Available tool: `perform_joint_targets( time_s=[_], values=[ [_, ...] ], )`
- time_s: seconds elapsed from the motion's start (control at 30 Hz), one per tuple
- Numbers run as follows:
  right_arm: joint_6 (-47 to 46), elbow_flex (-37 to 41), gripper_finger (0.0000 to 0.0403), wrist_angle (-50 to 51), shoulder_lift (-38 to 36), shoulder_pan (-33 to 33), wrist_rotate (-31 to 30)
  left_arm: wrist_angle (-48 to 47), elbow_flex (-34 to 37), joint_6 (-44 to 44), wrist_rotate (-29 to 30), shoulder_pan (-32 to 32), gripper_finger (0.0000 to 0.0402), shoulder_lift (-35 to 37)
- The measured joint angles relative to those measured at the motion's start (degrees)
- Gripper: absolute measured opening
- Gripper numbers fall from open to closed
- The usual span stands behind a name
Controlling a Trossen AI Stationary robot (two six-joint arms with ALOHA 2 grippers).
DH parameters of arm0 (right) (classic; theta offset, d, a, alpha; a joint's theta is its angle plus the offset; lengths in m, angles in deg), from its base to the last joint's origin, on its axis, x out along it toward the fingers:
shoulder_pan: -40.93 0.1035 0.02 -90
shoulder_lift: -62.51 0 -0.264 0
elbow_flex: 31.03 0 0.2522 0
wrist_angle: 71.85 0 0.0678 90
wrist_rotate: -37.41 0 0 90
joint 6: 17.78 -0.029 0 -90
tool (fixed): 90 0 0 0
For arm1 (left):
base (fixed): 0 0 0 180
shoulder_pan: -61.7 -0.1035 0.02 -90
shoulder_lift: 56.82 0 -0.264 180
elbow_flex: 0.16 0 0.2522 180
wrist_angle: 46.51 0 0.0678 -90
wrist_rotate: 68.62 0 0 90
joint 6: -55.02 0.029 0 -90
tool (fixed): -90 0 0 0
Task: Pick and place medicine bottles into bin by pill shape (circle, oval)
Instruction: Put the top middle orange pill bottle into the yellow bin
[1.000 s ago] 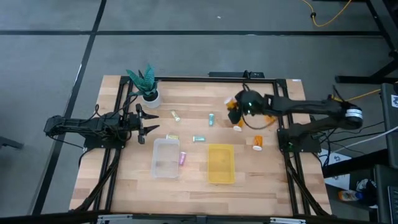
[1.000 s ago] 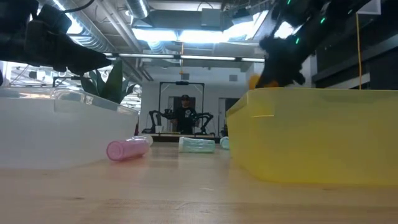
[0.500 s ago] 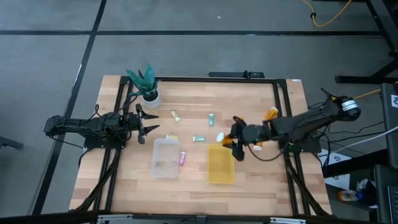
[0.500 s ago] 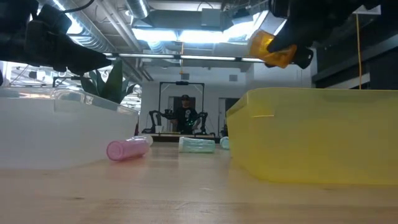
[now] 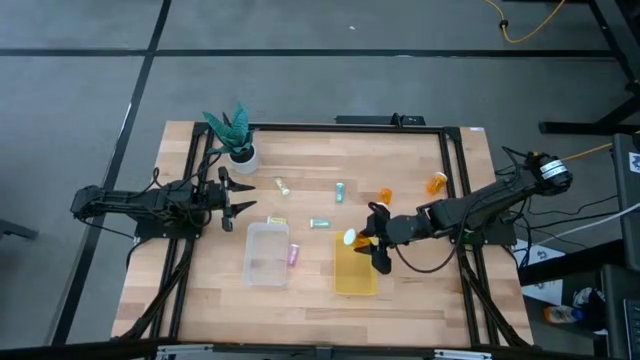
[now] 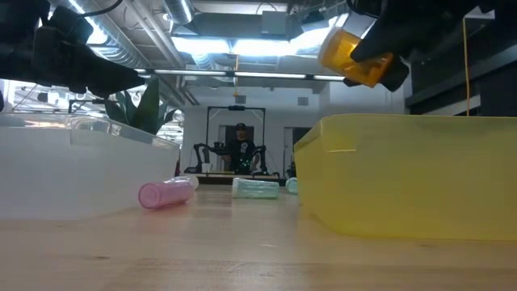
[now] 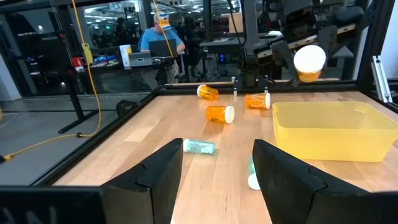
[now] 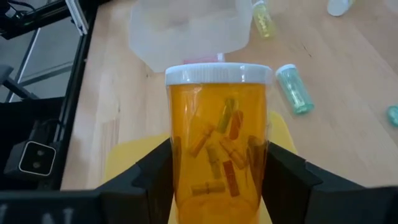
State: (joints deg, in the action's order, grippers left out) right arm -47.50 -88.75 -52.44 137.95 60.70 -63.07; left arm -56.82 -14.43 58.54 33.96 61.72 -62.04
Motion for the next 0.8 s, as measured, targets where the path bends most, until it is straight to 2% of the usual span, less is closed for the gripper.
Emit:
perform_joint_targets(
  time_s=[0.4, 0.8],
  values=[
    [-0.10, 0.00, 0.0196, -0.27, -0.04, -0.02, 0.07, -0.01, -0.01, -0.01, 0.00, 0.00, 0.0190, 0.01],
    [-4.72, 0.00, 0.0199, -0.29, -0.06, -0.04, -0.35, -0.01, 0.01, -0.03, 0.00, 0.00, 0.0190, 0.01]
  ],
)
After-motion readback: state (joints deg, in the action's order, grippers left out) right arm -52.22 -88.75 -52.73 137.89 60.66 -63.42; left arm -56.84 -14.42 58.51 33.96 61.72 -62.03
